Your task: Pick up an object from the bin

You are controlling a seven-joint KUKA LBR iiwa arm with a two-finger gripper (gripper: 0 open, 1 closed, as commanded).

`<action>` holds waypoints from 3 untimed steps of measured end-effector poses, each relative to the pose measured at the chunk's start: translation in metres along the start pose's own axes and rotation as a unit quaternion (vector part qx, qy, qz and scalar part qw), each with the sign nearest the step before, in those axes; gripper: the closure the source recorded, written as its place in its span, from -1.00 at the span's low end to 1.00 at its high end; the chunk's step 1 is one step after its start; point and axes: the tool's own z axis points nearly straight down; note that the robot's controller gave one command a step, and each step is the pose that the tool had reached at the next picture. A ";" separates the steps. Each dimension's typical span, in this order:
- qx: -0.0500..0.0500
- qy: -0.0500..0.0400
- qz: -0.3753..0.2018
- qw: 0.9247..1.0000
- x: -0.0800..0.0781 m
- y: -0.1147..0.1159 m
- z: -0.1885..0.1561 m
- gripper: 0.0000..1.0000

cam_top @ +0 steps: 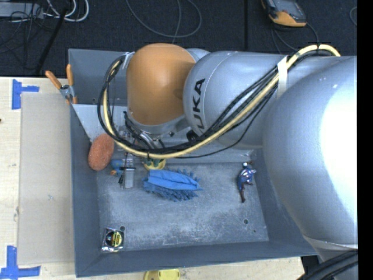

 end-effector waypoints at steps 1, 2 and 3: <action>-0.001 -0.004 0.002 1.000 -0.002 -0.001 -0.005 -1.00; -0.001 -0.005 -0.018 1.000 0.006 -0.064 0.072 -1.00; 0.000 -0.002 -0.015 1.000 0.006 -0.083 0.079 -1.00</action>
Offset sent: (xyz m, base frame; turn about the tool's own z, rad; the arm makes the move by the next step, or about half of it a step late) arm -0.0100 -0.0887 -0.1011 -0.0452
